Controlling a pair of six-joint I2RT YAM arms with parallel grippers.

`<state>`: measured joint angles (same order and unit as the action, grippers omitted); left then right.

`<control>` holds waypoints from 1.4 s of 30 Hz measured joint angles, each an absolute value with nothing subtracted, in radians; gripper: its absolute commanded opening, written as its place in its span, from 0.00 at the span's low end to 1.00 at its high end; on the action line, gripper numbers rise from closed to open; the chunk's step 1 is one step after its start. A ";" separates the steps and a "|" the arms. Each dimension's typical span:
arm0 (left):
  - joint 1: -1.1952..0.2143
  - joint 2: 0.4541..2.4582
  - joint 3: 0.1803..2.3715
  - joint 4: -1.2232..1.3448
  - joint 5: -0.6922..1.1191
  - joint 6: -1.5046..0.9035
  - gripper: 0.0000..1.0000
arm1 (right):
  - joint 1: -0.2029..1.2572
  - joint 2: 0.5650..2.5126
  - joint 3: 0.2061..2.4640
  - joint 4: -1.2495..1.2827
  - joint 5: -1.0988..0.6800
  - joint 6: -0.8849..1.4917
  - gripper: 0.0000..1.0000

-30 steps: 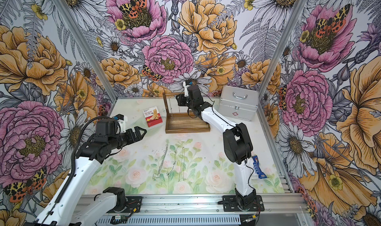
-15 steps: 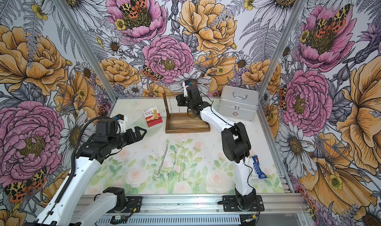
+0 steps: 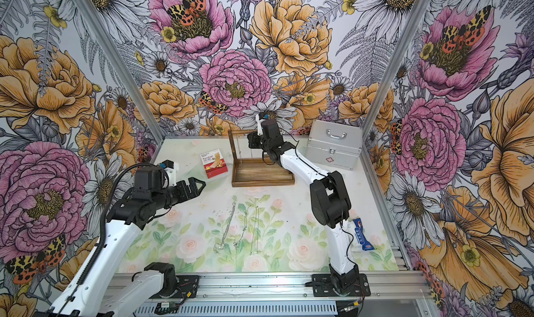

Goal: Take the necklace off the jewelry display stand
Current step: Take off the necklace from the stand.

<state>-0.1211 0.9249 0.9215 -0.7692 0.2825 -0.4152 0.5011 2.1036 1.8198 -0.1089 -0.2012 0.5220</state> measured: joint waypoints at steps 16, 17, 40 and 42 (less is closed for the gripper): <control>-0.121 0.933 0.921 -0.767 0.284 -0.415 0.99 | 0.505 2.103 1.820 -0.117 -0.174 0.500 0.00; -0.121 0.933 0.921 -0.767 0.286 -0.415 0.99 | 0.505 2.103 1.818 -0.117 -0.171 0.498 0.00; -0.121 0.949 0.921 -0.766 0.290 -0.416 0.99 | 0.458 1.971 1.650 -0.054 -0.149 0.484 0.00; -0.121 0.953 0.921 -0.766 0.290 -0.415 0.99 | 0.444 1.952 1.629 -0.040 -0.149 0.484 0.00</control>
